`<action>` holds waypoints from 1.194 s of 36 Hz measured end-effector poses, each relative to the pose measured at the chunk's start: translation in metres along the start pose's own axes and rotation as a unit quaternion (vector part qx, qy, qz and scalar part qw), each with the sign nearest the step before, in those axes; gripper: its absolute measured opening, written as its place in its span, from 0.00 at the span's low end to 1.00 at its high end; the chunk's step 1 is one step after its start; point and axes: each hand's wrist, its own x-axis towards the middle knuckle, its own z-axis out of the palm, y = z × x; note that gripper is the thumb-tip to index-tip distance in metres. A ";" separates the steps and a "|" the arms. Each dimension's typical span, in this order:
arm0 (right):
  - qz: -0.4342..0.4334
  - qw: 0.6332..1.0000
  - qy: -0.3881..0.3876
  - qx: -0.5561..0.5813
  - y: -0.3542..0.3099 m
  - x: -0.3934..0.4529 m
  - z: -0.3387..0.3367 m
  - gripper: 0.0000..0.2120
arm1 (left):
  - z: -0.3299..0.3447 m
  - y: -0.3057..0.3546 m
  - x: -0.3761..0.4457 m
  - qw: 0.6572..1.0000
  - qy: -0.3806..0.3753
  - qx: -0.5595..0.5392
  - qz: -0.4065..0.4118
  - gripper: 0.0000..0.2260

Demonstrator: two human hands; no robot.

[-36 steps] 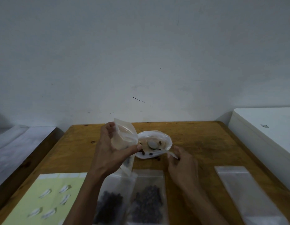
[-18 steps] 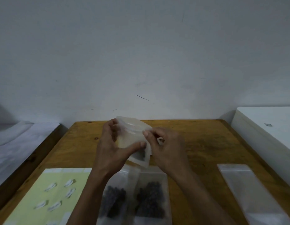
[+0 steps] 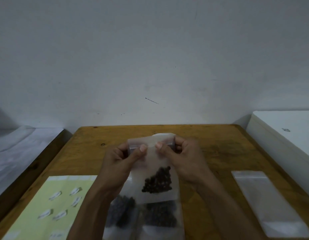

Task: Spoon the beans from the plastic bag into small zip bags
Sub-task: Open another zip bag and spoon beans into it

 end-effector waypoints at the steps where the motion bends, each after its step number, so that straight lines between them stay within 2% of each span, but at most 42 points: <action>1: 0.009 1.000 -0.003 0.017 0.001 -0.002 0.000 0.04 | 0.002 0.000 -0.001 1.000 0.013 -0.004 -0.005 0.15; 9: 0.049 0.997 -0.018 0.057 0.007 -0.008 -0.002 0.06 | 0.016 -0.007 -0.004 0.998 0.058 0.014 -0.009 0.13; 15: 0.056 0.996 0.001 0.072 0.011 -0.009 -0.002 0.06 | 0.024 -0.012 -0.002 0.998 0.064 0.009 -0.009 0.09; 19: 0.080 0.993 -0.016 0.088 0.012 -0.009 -0.009 0.06 | 0.023 -0.015 0.000 0.998 0.062 0.011 -0.031 0.08; 23: 0.102 0.991 0.016 0.086 0.020 -0.012 -0.014 0.05 | 0.019 -0.019 -0.001 0.996 0.067 0.030 -0.048 0.06; 27: 0.109 0.992 0.018 0.061 0.026 -0.016 -0.015 0.03 | 0.017 -0.025 -0.002 0.994 0.073 0.070 -0.048 0.05; 30: 0.111 0.993 0.029 0.025 0.034 -0.017 -0.016 0.02 | 0.016 -0.029 -0.003 0.989 0.064 0.106 -0.077 0.05; 33: 0.116 0.992 0.048 -0.025 0.045 -0.020 -0.020 0.03 | 0.012 -0.039 -0.001 0.973 0.039 0.207 -0.096 0.05; 36: 0.138 0.984 0.053 -0.095 0.056 -0.022 -0.019 0.05 | 0.006 -0.051 -0.001 0.949 0.048 0.303 -0.071 0.02; 39: 0.151 0.970 0.074 -0.173 0.067 -0.023 -0.011 0.08 | 0.004 -0.059 -0.001 0.932 0.078 0.352 -0.040 0.06; 43: 0.131 0.959 0.091 -0.234 0.076 -0.025 0.001 0.12 | 0.000 -0.063 0.000 0.926 0.112 0.360 -0.023 0.11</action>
